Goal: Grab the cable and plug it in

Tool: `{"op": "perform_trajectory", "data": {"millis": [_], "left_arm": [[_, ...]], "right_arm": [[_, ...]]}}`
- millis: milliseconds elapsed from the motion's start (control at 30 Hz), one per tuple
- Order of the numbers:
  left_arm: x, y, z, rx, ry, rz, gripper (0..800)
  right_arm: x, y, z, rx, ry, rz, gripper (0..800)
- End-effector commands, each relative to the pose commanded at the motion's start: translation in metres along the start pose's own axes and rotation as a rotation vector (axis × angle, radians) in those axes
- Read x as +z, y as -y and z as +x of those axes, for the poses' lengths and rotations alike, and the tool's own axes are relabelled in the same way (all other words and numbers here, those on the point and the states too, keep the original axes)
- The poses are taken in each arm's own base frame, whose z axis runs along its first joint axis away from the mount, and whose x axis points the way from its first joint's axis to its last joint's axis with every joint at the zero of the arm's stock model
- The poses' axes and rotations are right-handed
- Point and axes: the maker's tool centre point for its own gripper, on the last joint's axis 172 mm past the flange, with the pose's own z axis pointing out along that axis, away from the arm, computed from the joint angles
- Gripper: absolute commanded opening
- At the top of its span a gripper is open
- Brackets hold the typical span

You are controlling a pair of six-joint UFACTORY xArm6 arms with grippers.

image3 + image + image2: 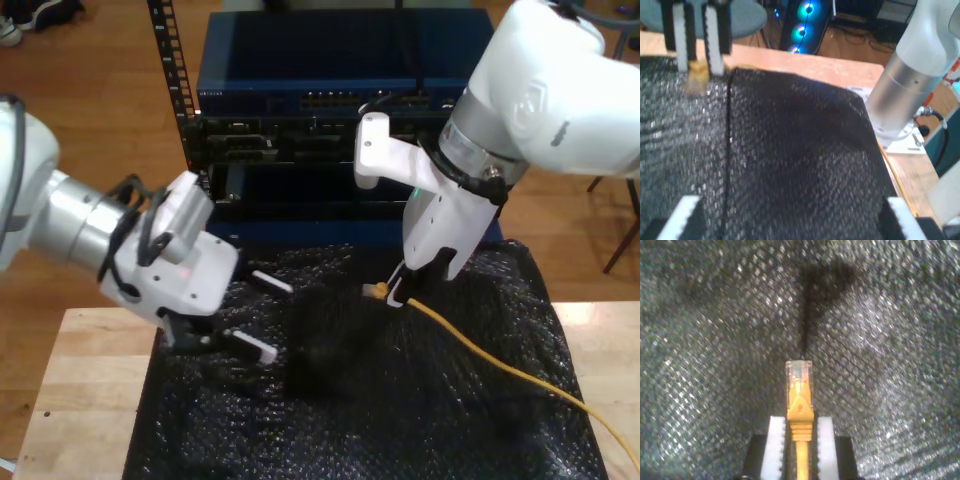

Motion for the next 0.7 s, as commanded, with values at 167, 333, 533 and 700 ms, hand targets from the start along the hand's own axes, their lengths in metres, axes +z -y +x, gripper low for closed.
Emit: {"op": "perform_trajectory", "data": {"millis": [167, 333, 533, 700], "left_arm": [[0.008, 0.01, 0.01, 0.017, -0.015, 0.024, 799], [0.012, 0.014, 0.012, 0.028, -0.008, 0.031, 795], [0.009, 0.022, 0.031, 0.042, -0.068, 0.062, 786], [0.011, 0.023, 0.038, 0.046, -0.085, 0.063, 772]], "right_arm": [[-0.006, 0.005, 0.007, 0.001, -0.028, -0.002, 4], [-0.009, 0.013, 0.007, -0.002, -0.038, -0.005, 4], [-0.015, 0.019, 0.015, -0.002, -0.069, -0.008, 4], [-0.016, 0.022, 0.022, 0.001, -0.094, -0.001, 4]]}}
